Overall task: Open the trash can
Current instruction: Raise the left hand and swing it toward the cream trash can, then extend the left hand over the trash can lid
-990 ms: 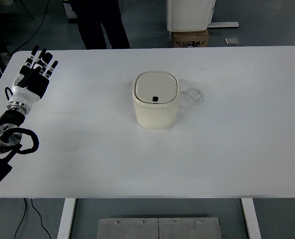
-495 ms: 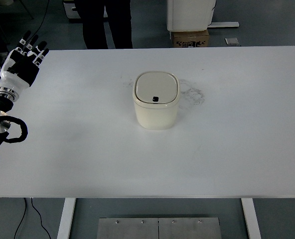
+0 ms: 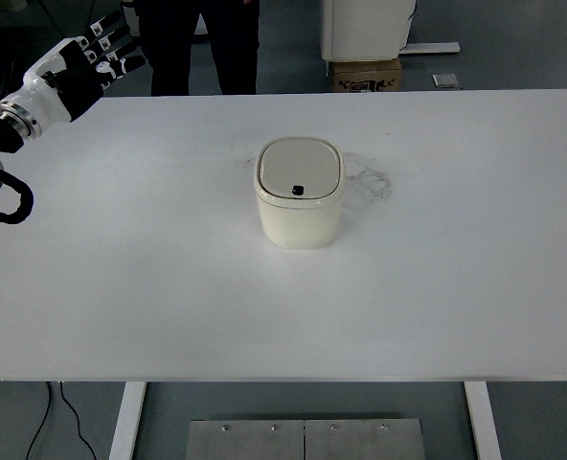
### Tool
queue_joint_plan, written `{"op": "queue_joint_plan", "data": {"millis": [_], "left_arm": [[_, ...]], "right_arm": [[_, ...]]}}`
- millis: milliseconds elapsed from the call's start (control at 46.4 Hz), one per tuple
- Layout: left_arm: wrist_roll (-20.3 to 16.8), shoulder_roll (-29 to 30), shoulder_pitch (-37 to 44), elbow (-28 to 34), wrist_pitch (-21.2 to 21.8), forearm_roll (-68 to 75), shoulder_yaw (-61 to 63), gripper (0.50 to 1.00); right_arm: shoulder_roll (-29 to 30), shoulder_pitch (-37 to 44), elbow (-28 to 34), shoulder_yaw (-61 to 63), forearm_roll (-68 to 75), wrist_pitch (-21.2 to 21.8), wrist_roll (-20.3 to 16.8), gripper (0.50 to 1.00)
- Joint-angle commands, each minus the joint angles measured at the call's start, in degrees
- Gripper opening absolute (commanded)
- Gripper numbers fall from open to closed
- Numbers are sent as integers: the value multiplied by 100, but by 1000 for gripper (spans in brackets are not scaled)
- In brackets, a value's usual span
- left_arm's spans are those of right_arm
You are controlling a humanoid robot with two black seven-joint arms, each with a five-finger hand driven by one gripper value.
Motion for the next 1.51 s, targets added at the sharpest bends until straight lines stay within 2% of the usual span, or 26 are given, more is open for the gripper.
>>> {"op": "queue_joint_plan", "data": {"millis": [0, 129, 258, 344, 452, 840, 1098, 1486], "left_arm": [[0, 170, -252, -356, -34, 0, 258, 1000], [27, 354, -603, -813, -78, 9, 574, 1000], [307, 390, -1025, -1051, -105, 70, 1005, 1000], [492, 399, -1306, -1174, -140, 465, 1251, 1000], [528, 390, -1465, -1297, -227, 1168, 1296, 1000], [528, 267, -1764, -1297, -1528, 3155, 1305, 1000], [528, -76, -1843, -1297, -1908, 3999, 1305, 1000], [528, -383, -1966, -1288, -1908, 4825, 1559, 1000]], "right_arm": [[0, -1, 0, 0, -1, 0, -1, 991], [0, -1, 0, 0, 8, 0, -1, 991], [0, -1, 0, 0, -1, 0, -1, 991], [0, -1, 0, 0, -1, 0, -1, 991], [0, -1, 0, 0, -1, 0, -1, 991], [0, -1, 0, 0, -1, 0, -1, 991], [0, -1, 0, 0, 8, 0, -1, 991], [0, -1, 0, 0, -1, 0, -1, 991]]}}
